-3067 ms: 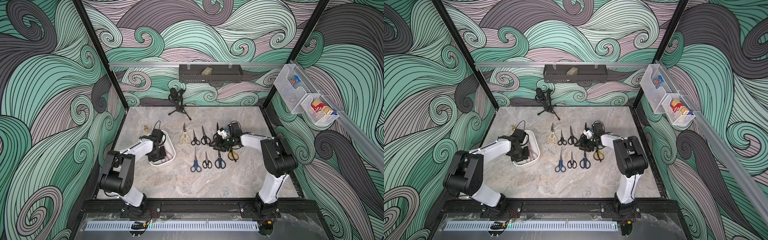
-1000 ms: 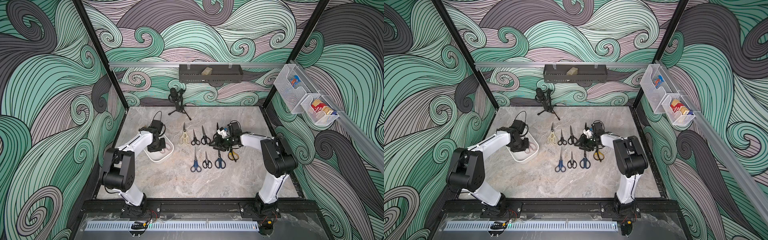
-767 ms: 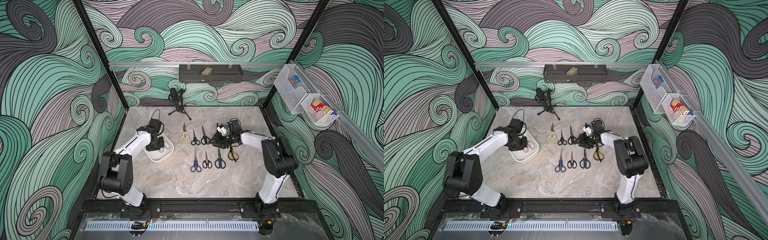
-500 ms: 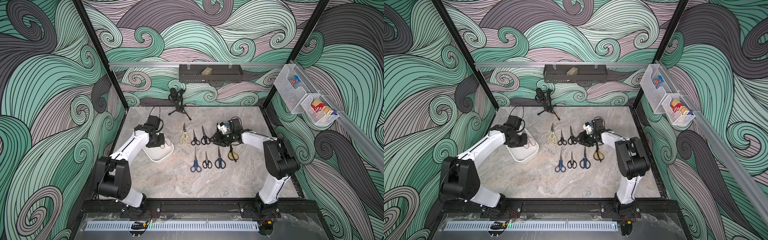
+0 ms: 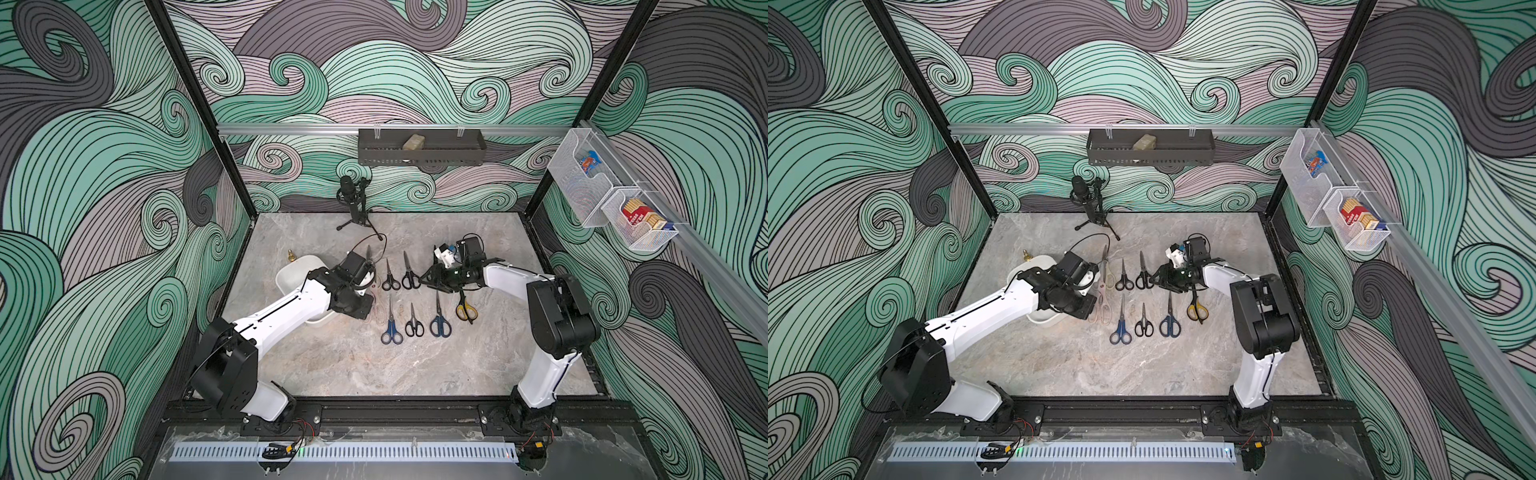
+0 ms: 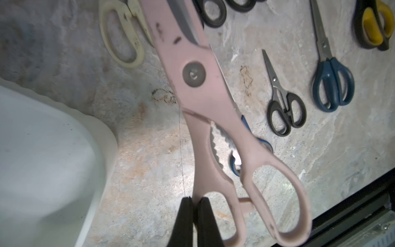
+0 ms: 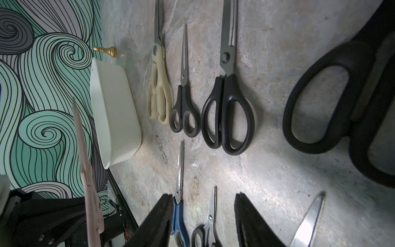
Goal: Take the scissors out of the storage box
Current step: Place the scissors at the center of the board.
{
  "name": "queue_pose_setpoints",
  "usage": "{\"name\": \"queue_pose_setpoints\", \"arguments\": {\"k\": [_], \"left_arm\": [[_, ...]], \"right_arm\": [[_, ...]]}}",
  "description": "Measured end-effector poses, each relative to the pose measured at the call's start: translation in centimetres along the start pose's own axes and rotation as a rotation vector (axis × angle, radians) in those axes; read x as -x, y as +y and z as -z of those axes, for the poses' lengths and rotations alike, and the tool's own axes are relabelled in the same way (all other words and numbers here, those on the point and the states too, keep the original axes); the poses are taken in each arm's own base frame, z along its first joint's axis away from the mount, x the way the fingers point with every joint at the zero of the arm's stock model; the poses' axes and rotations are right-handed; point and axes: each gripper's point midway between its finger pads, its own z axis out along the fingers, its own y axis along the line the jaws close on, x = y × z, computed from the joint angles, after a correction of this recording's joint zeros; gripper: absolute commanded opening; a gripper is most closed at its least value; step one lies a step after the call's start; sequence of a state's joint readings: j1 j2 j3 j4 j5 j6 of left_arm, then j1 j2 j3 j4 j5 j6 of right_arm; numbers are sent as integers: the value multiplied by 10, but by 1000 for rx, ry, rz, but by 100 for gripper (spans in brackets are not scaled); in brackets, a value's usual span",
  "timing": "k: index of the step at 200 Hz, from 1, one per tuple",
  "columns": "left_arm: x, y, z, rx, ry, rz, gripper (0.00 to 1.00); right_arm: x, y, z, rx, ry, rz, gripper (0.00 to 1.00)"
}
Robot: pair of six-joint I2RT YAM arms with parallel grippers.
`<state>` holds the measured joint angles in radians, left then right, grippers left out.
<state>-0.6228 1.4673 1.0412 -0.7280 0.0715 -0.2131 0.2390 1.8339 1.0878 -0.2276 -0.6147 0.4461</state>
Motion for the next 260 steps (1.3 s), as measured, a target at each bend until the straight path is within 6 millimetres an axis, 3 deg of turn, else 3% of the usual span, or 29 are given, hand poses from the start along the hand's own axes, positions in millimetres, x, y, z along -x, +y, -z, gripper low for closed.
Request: {"name": "queue_pose_setpoints", "arguments": {"k": [28,76,130,224,260], "left_arm": [[-29,-7,-14,1,71,-37,0],[-36,-13,-24,18,116,-41,0],[-62,-9,-37,52,209,45,0],[-74,-8,-49,80,275,51,0],[-76,-3,-51,107,286,43,13]], "right_arm": [[-9,-8,-2,-9,17,-7,51],[-19,-14,3,-15,23,-16,51],[-23,-14,7,-13,19,-2,51],[-20,-16,10,-10,13,-1,51],[-19,-18,11,-10,9,-5,51]]}}
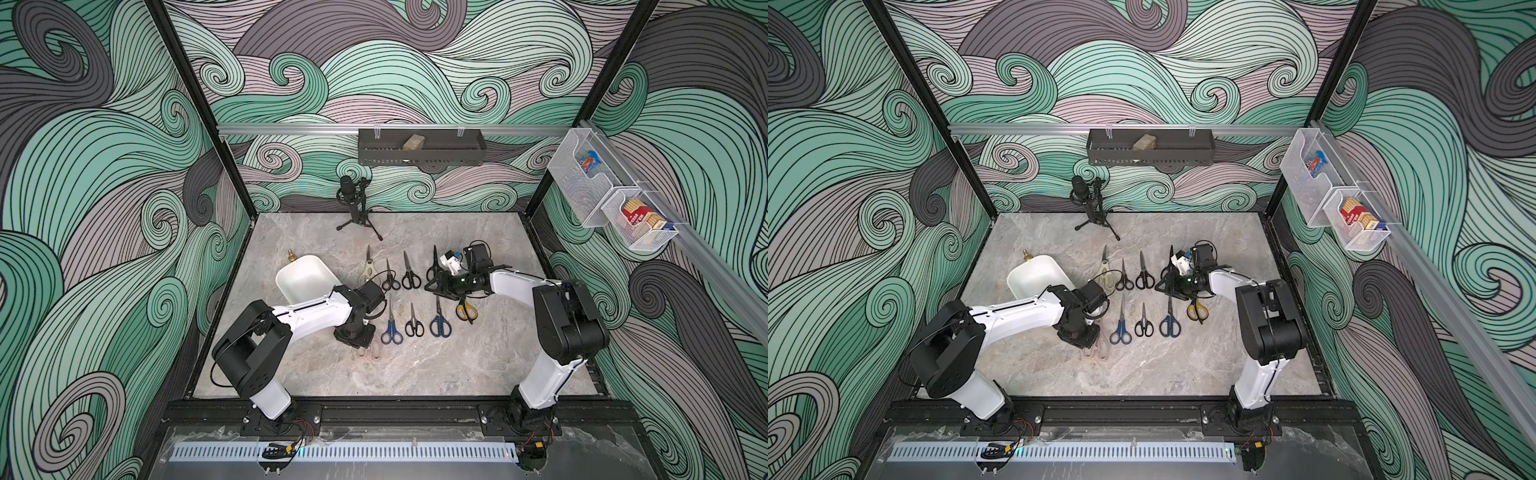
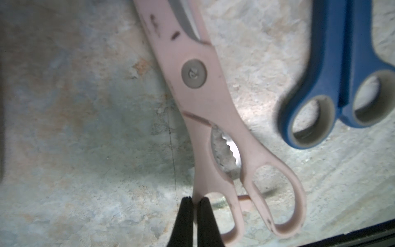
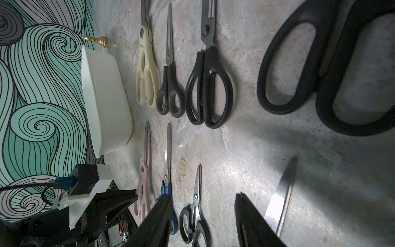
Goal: Take the scissors out of the storage box
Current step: Place the scissors at the center of the board, then reset both arms
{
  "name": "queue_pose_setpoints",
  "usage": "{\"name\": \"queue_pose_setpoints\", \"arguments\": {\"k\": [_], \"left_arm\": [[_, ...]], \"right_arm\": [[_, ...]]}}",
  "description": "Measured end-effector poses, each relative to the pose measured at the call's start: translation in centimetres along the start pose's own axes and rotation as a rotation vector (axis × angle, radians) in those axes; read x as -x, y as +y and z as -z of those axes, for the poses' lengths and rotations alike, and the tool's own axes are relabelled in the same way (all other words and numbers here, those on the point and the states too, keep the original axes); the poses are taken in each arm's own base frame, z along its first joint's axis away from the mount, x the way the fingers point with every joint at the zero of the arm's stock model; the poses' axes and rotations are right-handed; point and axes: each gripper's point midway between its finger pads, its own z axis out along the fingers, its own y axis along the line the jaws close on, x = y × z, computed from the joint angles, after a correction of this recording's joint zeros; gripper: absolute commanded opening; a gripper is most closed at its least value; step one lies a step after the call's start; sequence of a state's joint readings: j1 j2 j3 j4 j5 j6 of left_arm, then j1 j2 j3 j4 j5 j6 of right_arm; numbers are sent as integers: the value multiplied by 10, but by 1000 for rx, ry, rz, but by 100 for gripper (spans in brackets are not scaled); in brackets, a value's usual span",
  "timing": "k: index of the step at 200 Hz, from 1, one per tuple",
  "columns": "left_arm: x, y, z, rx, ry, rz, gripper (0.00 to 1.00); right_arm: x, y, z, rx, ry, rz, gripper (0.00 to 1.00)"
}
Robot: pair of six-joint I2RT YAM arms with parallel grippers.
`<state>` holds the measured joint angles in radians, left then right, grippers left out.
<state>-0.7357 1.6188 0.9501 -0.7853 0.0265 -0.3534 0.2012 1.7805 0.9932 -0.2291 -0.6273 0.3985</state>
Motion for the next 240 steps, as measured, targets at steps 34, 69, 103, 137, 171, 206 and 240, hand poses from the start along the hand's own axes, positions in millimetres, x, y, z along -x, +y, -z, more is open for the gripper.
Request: {"name": "queue_pose_setpoints", "arguments": {"k": [34,69,103,137,171,206,240], "left_arm": [[1,5,2,30,-3,-2,22],[6,10,8,66,-17,-2,29],[40,8,38,87,-133,-1,34],[106,18,105,128,-435,17,42],[151,88,149,162,-700,148,42],[141,173,136,266,-848,272,53],[115,226,108,324,-893,375,56]], "right_arm": [[0,0,0,1,-1,0,52],[6,-1,7,-2,-23,-3,52],[30,-11,37,-66,-140,19,54],[64,-40,87,-278,-337,93,55],[73,-69,119,-496,-495,198,56],[54,-109,131,-665,-630,265,58],[28,-130,142,-746,-800,350,67]]}}
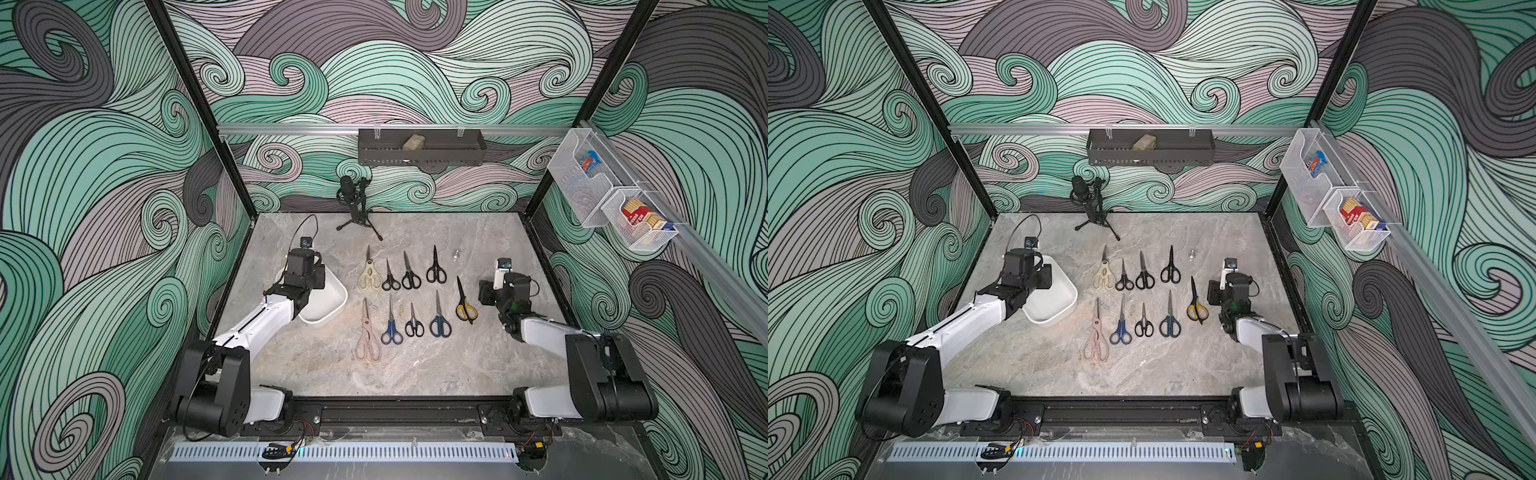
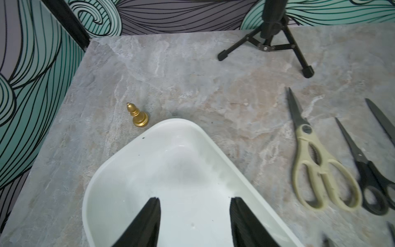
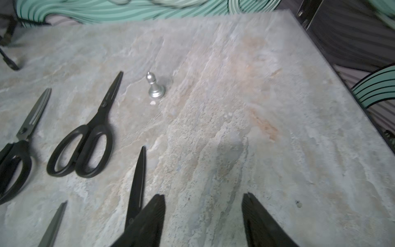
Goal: Take the scissors out of the storage box
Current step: Reset both arms
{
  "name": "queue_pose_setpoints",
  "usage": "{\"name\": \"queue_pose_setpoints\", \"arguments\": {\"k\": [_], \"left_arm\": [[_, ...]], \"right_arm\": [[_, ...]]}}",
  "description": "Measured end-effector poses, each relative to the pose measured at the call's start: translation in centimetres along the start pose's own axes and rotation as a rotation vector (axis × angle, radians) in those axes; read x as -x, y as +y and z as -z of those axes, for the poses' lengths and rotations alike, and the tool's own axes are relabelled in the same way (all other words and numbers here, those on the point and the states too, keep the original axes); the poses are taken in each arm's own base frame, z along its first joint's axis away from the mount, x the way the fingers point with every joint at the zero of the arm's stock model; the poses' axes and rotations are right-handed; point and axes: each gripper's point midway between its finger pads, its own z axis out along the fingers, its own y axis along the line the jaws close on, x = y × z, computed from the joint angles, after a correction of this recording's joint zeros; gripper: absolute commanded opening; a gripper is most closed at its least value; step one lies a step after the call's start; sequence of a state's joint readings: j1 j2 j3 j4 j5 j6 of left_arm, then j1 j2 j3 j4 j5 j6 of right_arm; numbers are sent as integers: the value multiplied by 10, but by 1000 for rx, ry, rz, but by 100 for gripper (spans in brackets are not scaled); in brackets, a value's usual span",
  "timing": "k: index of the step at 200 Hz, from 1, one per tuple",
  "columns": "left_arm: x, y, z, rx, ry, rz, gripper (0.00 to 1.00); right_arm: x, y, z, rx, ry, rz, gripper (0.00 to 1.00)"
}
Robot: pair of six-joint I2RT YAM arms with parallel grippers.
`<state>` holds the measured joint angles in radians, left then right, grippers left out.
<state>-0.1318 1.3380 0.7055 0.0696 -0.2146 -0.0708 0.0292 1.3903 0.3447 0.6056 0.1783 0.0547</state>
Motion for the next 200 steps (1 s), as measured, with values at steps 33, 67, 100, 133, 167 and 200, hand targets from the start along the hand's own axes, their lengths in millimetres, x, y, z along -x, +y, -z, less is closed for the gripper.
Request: {"name": "queue_pose_setpoints", "arguments": {"k": [33,67,100,133,167,200], "left_arm": [[-13,37,-12,60,-81,82,56],[-32,46,-16,80,-154,104,56],[-36,48,-27,99,-201,92,55],[-26,48,-27,99,-246,85,53],[-16,40,-25,50,-284,93,53],[-4,26,-25,-35,-347,100,63]], "right_arm": [[24,-13,9,-66,-196,4,99],[45,-20,8,-100,-313,-9,100],[46,-30,14,-110,-369,-30,100],[54,-29,19,-101,-413,-35,100],[61,-28,21,-93,-442,-37,100],[62,-27,22,-87,-450,-37,100]]}}
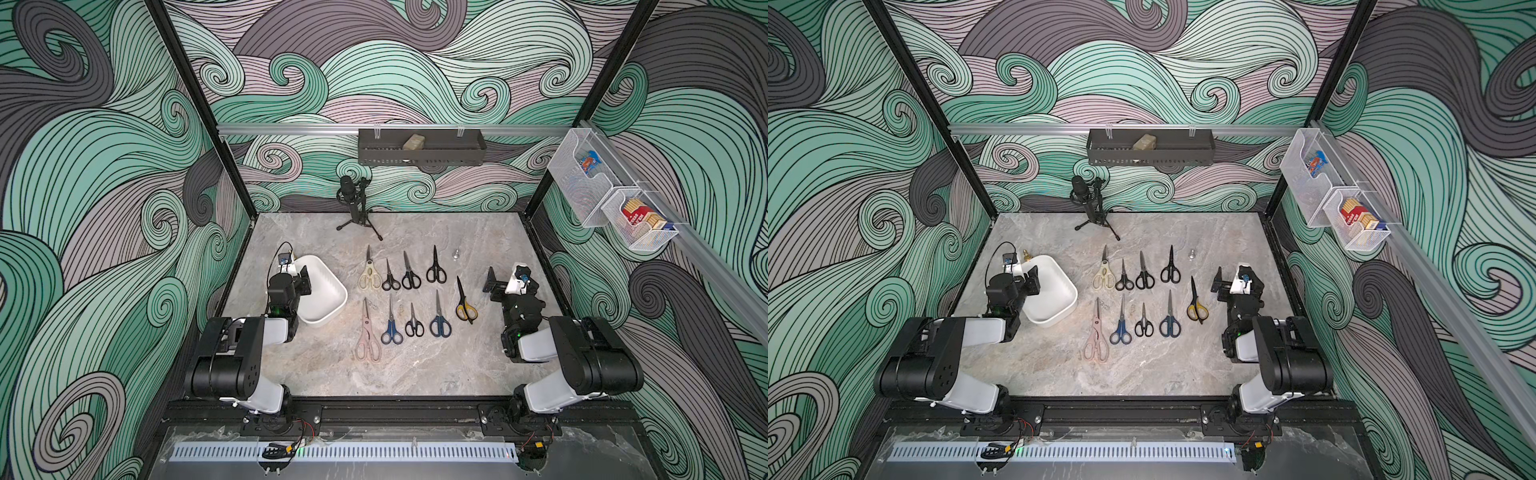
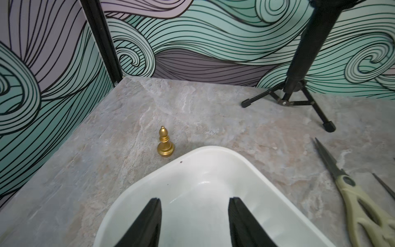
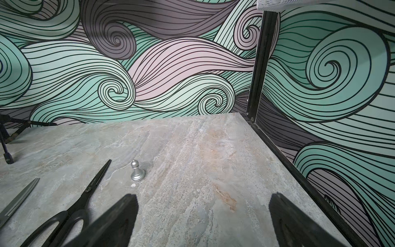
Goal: Take the scissors out of the storage box
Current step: Reset both arms
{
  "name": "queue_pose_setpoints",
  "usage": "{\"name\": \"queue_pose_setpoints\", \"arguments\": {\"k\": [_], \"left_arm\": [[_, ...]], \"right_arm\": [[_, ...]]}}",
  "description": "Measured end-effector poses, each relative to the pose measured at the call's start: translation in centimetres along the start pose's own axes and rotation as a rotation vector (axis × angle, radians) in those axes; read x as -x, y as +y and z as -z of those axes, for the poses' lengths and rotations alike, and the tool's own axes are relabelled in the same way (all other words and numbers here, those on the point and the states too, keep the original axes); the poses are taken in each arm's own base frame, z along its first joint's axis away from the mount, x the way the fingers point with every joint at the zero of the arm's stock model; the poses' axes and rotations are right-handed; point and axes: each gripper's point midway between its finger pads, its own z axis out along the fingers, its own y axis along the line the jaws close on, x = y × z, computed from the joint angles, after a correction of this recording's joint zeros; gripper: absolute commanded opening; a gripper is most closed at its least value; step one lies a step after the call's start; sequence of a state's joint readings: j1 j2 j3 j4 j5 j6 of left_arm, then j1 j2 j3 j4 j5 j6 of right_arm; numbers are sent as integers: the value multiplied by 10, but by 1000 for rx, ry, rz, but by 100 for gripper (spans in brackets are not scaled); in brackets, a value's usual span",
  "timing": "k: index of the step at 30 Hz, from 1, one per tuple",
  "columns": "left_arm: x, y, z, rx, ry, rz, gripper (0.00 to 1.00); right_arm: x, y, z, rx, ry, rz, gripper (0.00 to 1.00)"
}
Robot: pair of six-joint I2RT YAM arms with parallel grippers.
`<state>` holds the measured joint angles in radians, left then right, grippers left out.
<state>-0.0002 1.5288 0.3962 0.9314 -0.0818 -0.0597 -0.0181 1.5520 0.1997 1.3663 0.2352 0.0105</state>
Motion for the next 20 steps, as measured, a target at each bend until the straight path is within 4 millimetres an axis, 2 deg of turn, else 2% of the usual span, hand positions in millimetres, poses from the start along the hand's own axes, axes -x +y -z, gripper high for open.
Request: {"name": "queue_pose_setpoints", "arguments": {"k": [1,2,5,9,14,20], "left_arm": [[-1,-1,0,-9,-4,1,78],[-1,-3,2,-19,-13,0,98],[-7,-6,16,-46,-61,-1,99],[-28,-5,30,-53,-54,-3,99],[-8,-6,33,-61,-139,1,99],[0,-7,34,-64,-173,3,99]], "right_arm": [[0,0,0,0,0,0,100],[0,0,0,1,0,0,100],[0,0,0,1,0,0,100],[0,0,0,1,0,1,100],[0,1,0,3,1,1,100],[-1,5,-1,27,7,3,100]]}}
